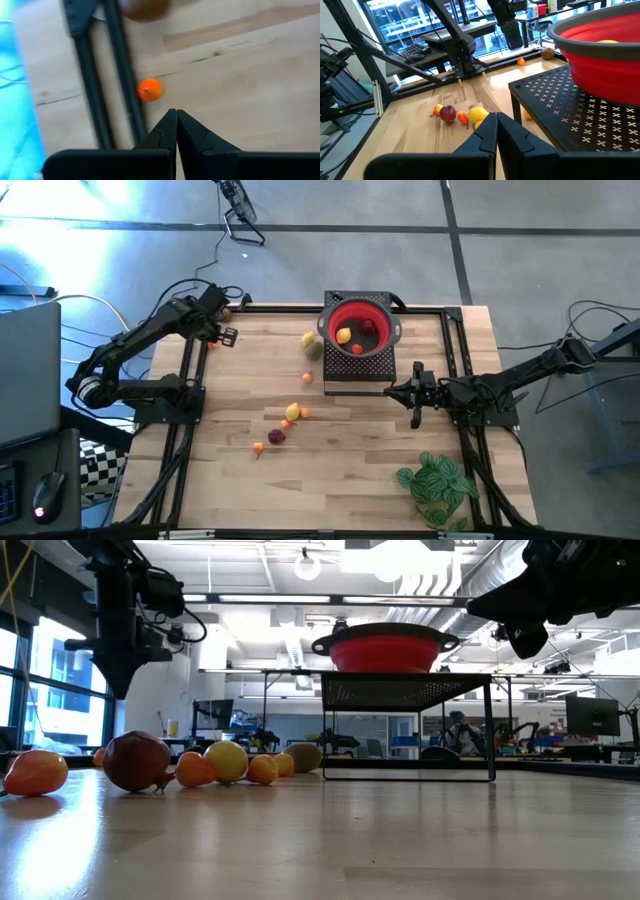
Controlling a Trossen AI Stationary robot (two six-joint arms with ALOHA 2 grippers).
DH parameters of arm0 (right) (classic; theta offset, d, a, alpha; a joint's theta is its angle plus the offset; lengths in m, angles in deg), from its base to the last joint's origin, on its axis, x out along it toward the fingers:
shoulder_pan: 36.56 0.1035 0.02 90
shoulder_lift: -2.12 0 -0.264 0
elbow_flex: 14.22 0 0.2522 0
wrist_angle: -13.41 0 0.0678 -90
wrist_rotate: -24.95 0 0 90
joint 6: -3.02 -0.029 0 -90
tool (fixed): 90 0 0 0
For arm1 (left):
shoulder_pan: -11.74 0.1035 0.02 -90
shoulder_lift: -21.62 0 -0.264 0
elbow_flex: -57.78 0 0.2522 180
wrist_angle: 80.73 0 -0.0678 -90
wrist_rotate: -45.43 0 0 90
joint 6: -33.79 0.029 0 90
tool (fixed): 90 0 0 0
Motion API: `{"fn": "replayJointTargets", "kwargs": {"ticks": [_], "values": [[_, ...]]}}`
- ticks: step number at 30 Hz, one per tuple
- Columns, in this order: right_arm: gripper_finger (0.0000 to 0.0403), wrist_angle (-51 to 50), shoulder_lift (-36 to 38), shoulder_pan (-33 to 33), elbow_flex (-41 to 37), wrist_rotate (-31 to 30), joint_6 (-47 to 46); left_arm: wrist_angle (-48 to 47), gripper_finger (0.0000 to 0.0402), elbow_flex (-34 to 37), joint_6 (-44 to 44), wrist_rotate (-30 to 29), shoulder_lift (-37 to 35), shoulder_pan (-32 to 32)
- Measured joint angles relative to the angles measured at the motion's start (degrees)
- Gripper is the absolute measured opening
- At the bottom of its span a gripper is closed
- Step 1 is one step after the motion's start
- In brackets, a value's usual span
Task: Pick & Place Fruit
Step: Put the orange pear into the red strainer bowl on the shelf
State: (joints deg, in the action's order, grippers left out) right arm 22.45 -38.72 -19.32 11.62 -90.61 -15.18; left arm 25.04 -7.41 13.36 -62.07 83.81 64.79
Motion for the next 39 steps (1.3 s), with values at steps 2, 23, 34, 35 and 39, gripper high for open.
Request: {"fn": "replayJointTargets", "kwargs": {"ticks": [2,23,34,35,39], "values": [[0.0002,0.0,0.0,0.0,0.0,0.0,0.0,-0.1,0.0001,0.3,0.0,-2.7,-0.1,-0.2],[0.0002,-0.4,0.0,0.0,0.0,0.0,0.0,2.6,0.0218,3.6,0.2,0.4,3.9,-0.2],[0.0002,-1.6,0.0,0.0,0.0,0.0,-0.2,4.1,0.0239,3.6,-1.3,0.3,4.8,-0.2],[0.0002,-1.6,0.0,0.0,0.0,0.0,-0.2,4.4,0.0239,3.6,-2.2,0.3,4.8,-0.2],[0.0002,-1.7,0.0,0.0,0.0,0.0,0.0,4.4,0.0239,3.6,-4.5,0.1,5.4,-0.2]]}}
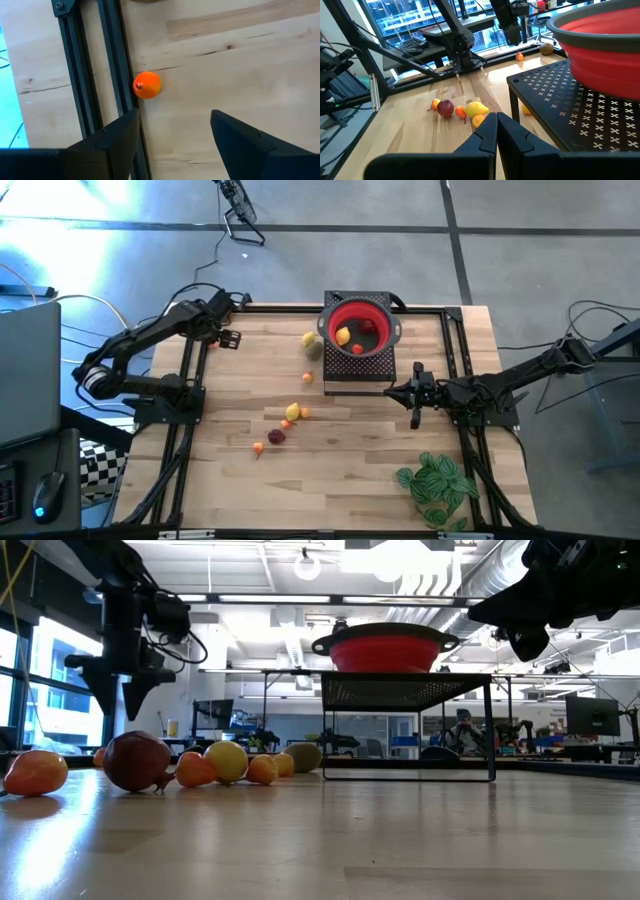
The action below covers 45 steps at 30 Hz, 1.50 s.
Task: Pick & Place Fruit
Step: Put the orange pear into the red strainer bowl on the shelf
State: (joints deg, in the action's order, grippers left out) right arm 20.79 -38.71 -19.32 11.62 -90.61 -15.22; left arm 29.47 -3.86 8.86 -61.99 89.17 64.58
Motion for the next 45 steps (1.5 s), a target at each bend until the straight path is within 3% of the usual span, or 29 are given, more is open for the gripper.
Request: {"fn": "replayJointTargets", "kwargs": {"ticks": [16,25,45], "values": [[0.0002,0.0,0.0,0.0,0.0,0.0,-0.1,-0.5,0.0239,1.9,-2.4,-7.7,6.2,0.0],[0.0002,0.0,0.0,0.0,0.0,0.0,0.0,6.1,0.0239,6.1,-2.4,-11.3,6.2,0.0],[0.0002,0.0,0.0,0.0,0.0,0.0,0.0,11.1,0.0239,7.9,-5.2,-13.8,6.2,0.0]]}}
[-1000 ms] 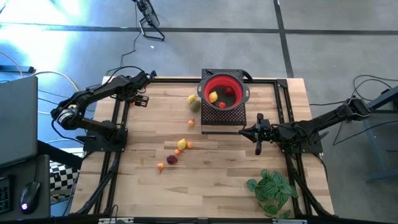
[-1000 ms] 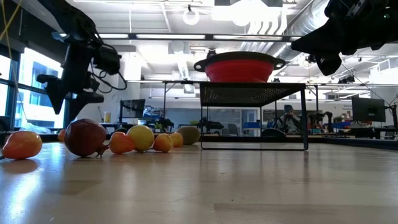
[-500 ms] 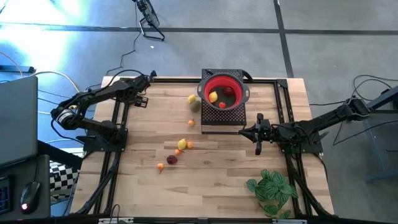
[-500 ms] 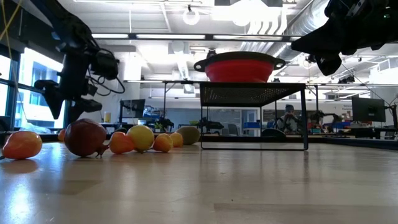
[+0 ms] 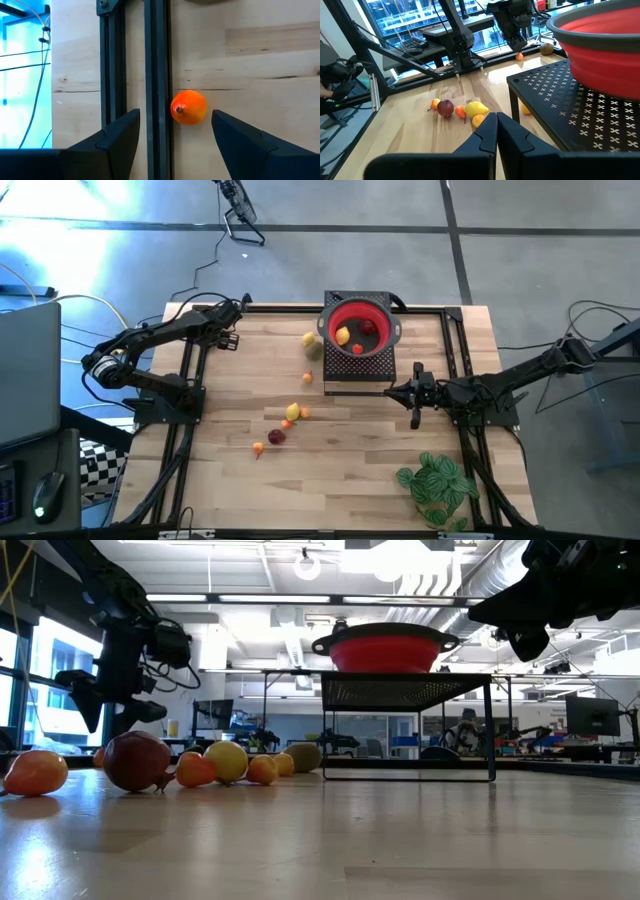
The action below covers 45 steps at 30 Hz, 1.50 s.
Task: Pick & Place Fruit
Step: Put the orange pear into the red strainer bowl on the shelf
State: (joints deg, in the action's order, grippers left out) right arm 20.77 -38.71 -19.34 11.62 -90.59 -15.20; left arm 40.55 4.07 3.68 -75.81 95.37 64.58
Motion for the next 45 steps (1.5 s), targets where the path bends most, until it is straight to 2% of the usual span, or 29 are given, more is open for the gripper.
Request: {"fn": "replayJointTargets", "kwargs": {"ticks": [9,22,34,42,45], "values": [[0.0002,0.0,0.0,0.0,0.0,0.0,0.0,0.0,0.0233,0.0,-0.2,0.0,0.0,0.0],[0.0002,0.0,0.0,0.0,0.0,0.2,-0.2,0.1,0.0122,0.0,-0.2,0.2,0.0,0.0],[0.0002,0.0,0.0,0.0,0.0,0.2,-0.2,0.1,0.0069,0.0,-0.2,0.8,0.0,0.0],[0.0002,0.0,0.0,0.0,0.0,0.2,-0.2,0.1,0.0010,0.0,-0.2,1.5,0.0,0.0],[0.0002,0.0,0.0,0.0,0.0,0.2,-0.2,0.1,0.0004,0.0,-0.2,2.2,0.0,0.0]]}}
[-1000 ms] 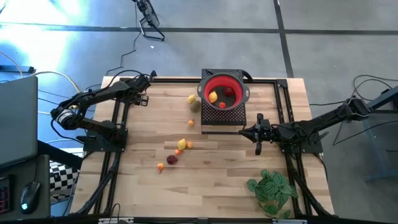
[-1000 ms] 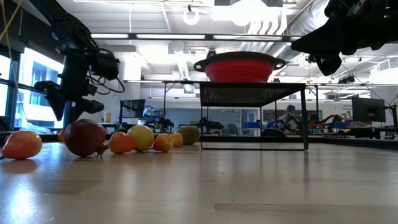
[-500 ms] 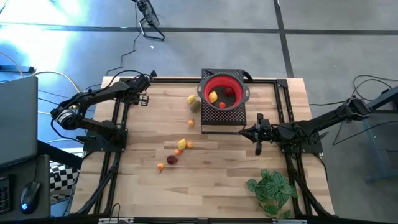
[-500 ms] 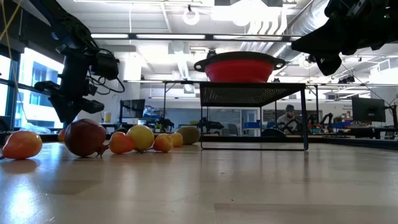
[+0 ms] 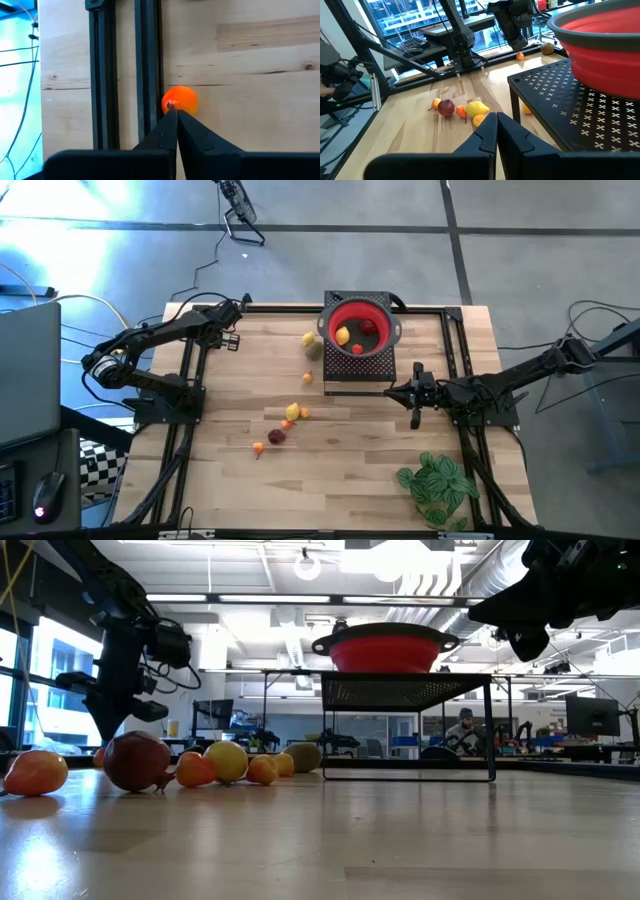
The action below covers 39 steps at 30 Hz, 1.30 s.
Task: Pick & Place Fruit
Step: Put the orange pear into the red strainer bowl on the shelf
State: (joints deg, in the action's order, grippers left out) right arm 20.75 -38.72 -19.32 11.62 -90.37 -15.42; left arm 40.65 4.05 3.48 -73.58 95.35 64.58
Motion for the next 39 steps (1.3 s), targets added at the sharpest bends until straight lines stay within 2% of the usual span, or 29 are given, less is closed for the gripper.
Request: {"fn": "replayJointTargets", "kwargs": {"ticks": [21,28,39], "values": [[0.0002,-0.3,0.0,0.0,0.0,0.0,0.0,2.2,0.0003,0.0,-3.1,-1.6,0.0,0.0],[0.0002,-1.1,0.0,0.0,0.0,0.0,0.0,1.9,0.0003,0.0,-2.7,1.2,0.0,0.0],[0.0002,-1.0,0.0,0.0,0.0,0.0,0.0,4.1,0.0003,0.0,-5.4,1.2,0.0,0.0]]}}
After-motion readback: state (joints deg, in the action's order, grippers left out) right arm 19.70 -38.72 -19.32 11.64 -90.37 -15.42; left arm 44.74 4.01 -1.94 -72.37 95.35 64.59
